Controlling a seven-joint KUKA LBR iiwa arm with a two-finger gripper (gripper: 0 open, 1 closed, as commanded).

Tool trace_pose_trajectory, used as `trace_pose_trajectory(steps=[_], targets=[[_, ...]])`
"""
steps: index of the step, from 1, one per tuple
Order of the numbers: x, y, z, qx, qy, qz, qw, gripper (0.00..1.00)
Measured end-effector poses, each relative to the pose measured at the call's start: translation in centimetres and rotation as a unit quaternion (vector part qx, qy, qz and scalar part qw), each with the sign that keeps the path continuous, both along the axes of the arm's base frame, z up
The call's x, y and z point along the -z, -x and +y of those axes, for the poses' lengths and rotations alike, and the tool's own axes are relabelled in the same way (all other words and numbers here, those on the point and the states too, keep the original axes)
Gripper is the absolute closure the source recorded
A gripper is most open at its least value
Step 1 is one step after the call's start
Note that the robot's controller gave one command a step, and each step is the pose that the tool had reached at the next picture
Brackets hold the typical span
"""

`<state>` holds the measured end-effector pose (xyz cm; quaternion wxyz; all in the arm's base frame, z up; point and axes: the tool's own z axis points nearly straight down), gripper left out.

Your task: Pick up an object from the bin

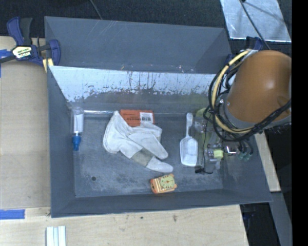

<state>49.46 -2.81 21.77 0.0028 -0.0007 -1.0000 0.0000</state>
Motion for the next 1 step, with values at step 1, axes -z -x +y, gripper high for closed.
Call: trace_pose_trajectory(steps=[1], targets=[[-0.45,-0.15,0.00,0.000,0.000,-0.0044,1.0000,0.00]])
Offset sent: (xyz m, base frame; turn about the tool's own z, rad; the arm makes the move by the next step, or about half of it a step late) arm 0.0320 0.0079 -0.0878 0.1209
